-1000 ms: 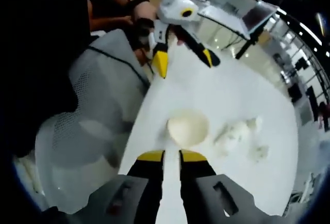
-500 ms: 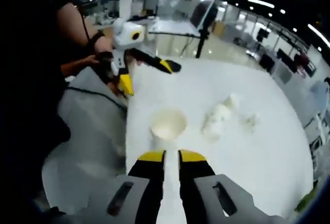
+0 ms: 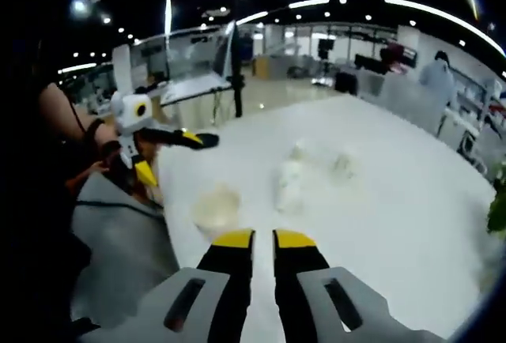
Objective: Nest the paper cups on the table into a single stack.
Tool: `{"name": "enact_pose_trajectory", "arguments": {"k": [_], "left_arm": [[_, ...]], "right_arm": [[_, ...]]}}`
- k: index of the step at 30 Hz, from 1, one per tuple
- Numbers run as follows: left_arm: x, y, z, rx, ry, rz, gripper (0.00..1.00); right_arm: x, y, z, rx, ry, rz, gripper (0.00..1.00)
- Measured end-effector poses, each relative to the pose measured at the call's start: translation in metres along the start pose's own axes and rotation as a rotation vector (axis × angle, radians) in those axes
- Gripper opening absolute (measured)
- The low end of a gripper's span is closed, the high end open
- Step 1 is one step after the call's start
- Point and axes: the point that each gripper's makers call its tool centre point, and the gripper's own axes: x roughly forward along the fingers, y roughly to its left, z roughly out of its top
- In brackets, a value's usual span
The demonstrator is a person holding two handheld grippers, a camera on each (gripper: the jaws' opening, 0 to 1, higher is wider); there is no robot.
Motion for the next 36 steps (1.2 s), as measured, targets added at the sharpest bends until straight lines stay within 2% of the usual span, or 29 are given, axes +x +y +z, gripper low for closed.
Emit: {"name": "enact_pose_trajectory", "arguments": {"k": [5, 13, 18, 21, 27, 33, 36], "left_arm": [[0.000, 0.000, 0.000, -0.001, -0.002, -0.004, 0.86], [0.003, -0.002, 0.001, -0.007, -0.001, -0.012, 0.85], [0.005, -0.003, 0.006, -0.001, -0.003, -0.012, 0.85], [0.006, -0.001, 0.008, -0.001, -0.009, -0.009, 0.85], [0.006, -0.001, 0.008, 0.000, -0.005, -0.008, 0.85], [0.005, 0.000, 0.010, -0.016, -0.015, -0.005, 0.86], [0.005, 0.001, 0.012, -0.018, -0.014, -0.007, 0.86]], "right_arm": [[-0.008, -0.010, -0.001, 0.109, -0.071, -0.033, 0.11], [-0.018, -0.025, -0.009, 0.204, -0.112, -0.071, 0.25], [-0.019, -0.035, -0.009, 0.252, -0.122, -0.108, 0.39], [-0.020, -0.041, -0.012, 0.255, -0.113, -0.138, 0.49], [-0.024, -0.048, -0.023, 0.266, -0.092, -0.166, 0.58], [-0.029, -0.055, -0.031, 0.276, -0.077, -0.213, 0.75], [-0.030, -0.060, -0.034, 0.280, -0.073, -0.245, 0.87]]}}
